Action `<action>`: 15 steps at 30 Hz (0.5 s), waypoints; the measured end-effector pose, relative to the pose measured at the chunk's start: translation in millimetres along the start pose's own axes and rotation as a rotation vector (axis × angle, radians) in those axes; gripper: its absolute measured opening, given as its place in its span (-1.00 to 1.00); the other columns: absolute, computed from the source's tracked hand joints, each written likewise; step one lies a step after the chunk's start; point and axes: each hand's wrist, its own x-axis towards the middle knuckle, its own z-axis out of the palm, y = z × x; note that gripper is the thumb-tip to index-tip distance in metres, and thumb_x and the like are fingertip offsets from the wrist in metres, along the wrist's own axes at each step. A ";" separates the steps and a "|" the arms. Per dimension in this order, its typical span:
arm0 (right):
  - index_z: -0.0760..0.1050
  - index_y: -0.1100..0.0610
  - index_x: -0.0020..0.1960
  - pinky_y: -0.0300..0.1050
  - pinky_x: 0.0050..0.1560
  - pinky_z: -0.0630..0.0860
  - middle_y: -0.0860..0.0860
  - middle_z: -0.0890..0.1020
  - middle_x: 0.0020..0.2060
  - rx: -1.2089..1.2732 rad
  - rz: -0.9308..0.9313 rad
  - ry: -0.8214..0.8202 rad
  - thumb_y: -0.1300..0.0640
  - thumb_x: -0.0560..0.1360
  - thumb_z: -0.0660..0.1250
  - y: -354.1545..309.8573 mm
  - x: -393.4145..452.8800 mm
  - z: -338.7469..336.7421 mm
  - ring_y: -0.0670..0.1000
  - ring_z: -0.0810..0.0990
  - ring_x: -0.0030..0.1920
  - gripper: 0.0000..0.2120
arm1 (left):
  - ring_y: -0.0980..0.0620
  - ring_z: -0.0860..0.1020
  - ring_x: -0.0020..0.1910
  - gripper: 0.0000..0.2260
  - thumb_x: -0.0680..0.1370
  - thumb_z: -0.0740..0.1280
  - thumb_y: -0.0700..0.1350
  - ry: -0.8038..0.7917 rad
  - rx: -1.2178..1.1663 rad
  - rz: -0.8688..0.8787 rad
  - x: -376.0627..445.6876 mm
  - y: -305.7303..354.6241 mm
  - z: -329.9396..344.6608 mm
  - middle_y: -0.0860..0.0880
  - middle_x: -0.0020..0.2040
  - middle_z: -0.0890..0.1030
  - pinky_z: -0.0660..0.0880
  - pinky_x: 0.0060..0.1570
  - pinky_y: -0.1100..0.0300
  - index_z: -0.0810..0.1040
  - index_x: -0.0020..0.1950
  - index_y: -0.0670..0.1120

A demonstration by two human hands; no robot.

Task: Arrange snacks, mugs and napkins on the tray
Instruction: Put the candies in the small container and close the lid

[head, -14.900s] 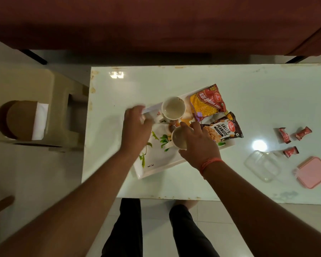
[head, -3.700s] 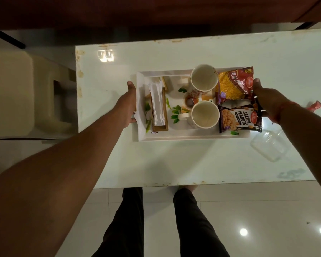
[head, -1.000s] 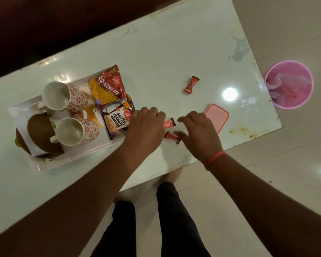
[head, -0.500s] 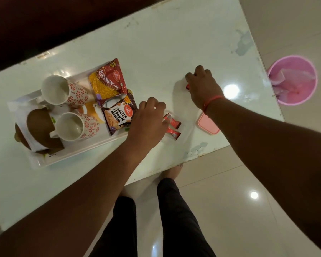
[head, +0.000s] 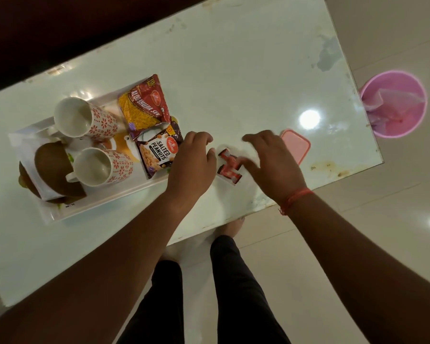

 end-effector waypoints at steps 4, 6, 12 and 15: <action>0.36 0.11 0.38 0.14 0.17 0.49 0.20 0.42 0.29 -0.181 0.413 0.155 -0.12 0.54 0.31 50.2 -2.9 -3.7 0.25 0.44 0.23 -0.50 | -0.04 0.54 0.09 -0.80 0.60 0.28 -0.16 0.025 0.062 0.104 -5.7 -2.1 -0.3 -0.09 0.17 0.52 0.58 -0.05 0.06 0.50 0.22 -0.11; 0.24 0.11 0.44 0.23 0.13 0.51 0.24 0.33 0.34 -0.269 0.575 0.073 -0.23 0.51 0.30 62.9 -5.0 0.1 0.31 0.40 0.25 -0.35 | -0.03 0.54 0.10 -0.80 0.59 0.29 -0.16 0.036 0.054 0.103 -8.3 -1.1 1.3 -0.08 0.17 0.53 0.59 -0.05 0.05 0.51 0.21 -0.11; 0.16 0.05 0.46 0.25 0.05 0.55 0.24 0.31 0.30 -0.218 0.513 0.012 -0.16 0.39 0.47 48.7 14.1 16.8 0.31 0.35 0.25 -0.21 | 0.00 0.54 0.07 -0.83 0.57 0.30 -0.19 0.078 -0.020 0.111 -14.2 3.4 6.2 -0.06 0.14 0.53 0.55 -0.09 0.16 0.52 0.16 -0.11; 0.15 0.06 0.52 0.20 0.29 0.48 0.20 0.22 0.32 0.068 0.513 0.055 0.15 0.40 0.51 41.9 22.1 21.4 0.27 0.32 0.32 -0.18 | -0.01 0.53 0.07 -0.83 0.57 0.31 -0.19 0.080 -0.049 0.104 -14.7 4.2 5.0 -0.08 0.13 0.53 0.49 -0.08 0.21 0.52 0.15 -0.12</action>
